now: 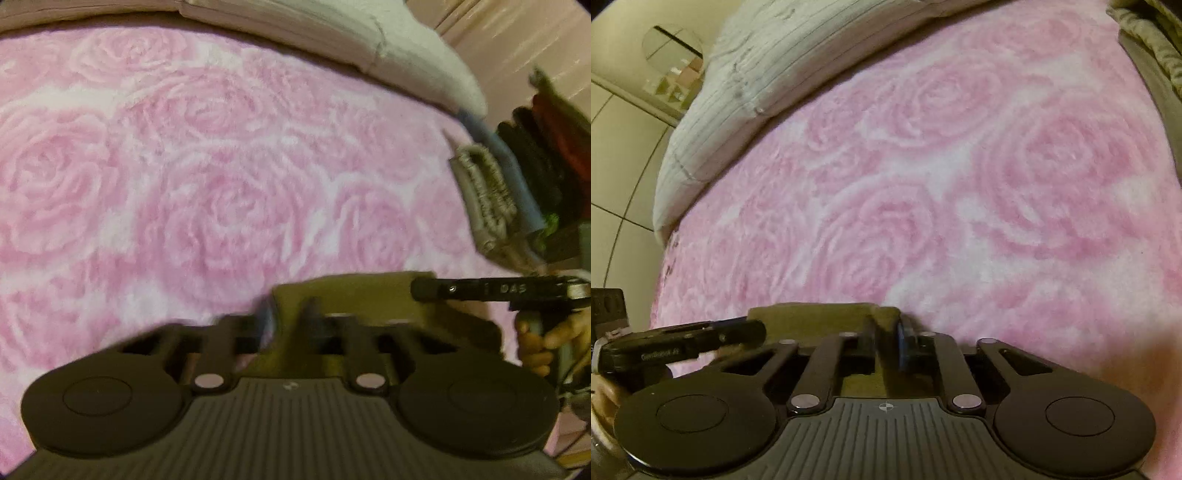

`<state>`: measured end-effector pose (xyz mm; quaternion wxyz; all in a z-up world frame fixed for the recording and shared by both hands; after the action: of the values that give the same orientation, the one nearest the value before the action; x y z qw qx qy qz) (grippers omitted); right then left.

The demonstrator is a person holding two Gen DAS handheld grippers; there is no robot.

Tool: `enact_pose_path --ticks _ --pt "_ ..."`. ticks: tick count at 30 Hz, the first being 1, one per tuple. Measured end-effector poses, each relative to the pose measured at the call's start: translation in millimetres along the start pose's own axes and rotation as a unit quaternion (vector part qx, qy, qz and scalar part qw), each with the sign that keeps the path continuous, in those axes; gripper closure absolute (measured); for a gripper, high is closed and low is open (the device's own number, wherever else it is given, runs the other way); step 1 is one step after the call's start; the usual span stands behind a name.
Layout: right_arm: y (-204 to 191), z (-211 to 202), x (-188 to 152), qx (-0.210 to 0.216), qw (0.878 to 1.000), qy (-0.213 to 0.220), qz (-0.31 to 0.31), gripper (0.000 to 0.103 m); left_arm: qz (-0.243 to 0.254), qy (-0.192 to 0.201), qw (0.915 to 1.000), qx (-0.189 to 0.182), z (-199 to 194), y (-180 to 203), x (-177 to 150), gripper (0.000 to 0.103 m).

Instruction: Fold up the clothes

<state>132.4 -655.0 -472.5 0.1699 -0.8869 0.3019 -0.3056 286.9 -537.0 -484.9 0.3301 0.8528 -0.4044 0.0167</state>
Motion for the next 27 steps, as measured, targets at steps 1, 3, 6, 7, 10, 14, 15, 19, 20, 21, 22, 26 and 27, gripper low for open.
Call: enact_pose_path --ticks 1,3,6,7,10,14,15,19,20,21,22,26,27 --pt "-2 -5 0 -0.002 1.0 0.013 -0.01 0.095 0.005 0.005 0.9999 -0.012 -3 1 0 0.098" --pt "-11 -19 -3 -0.007 0.998 0.046 -0.043 0.096 0.026 0.025 0.9988 -0.033 -12 6 -2 0.098" --pt "-35 -51 -14 -0.021 0.988 0.104 -0.111 0.096 0.101 0.088 0.9894 -0.056 -45 27 -22 0.098" --pt "-45 -65 -25 -0.029 0.982 0.118 -0.142 0.096 0.13 0.101 0.9845 -0.06 -58 34 -37 0.098" --pt "-69 -87 -74 -0.073 0.962 0.108 -0.239 0.095 0.201 0.096 0.9736 -0.051 -81 43 -95 0.097" --pt "-66 -81 -151 -0.133 0.951 -0.033 -0.276 0.094 0.243 0.03 0.9693 0.017 -87 22 -169 0.093" --pt "-65 -85 -159 -0.144 0.949 -0.045 -0.276 0.094 0.231 0.035 0.9721 0.022 -93 20 -170 0.093" --pt "-75 -111 -130 -0.157 0.959 0.03 -0.236 0.03 0.181 0.092 0.9786 0.035 -120 24 -145 0.089" --pt "-79 -113 -114 -0.154 0.96 0.059 -0.228 0.023 0.185 0.113 0.9753 0.042 -119 31 -131 0.085" --pt "-82 -113 -99 -0.15 0.96 0.086 -0.22 0.023 0.191 0.132 0.9714 0.049 -118 38 -118 0.082" --pt "-84 -107 -87 -0.152 0.96 0.1 -0.214 0.023 0.197 0.144 0.9684 0.052 -112 45 -107 0.074" --pt "-78 -67 -68 -0.172 0.955 0.099 -0.218 0.023 0.231 0.153 0.9573 0.082 -76 51 -83 0.067" --pt "-68 -52 -76 -0.187 0.952 0.076 -0.229 0.023 0.235 0.141 0.9556 0.107 -63 39 -86 0.067"
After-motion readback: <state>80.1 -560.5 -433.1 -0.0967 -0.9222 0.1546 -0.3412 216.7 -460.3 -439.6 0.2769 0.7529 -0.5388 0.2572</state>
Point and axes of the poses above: each gripper's, at about its wrist camera, not at the fingertips, and z roughly the way its jaws point, y to its right, x to its top, the point moved 10 cm from there along z, roughly the way its jaws point, and after that the axes turned 13 degrees about -z, right-handed, at the moved point
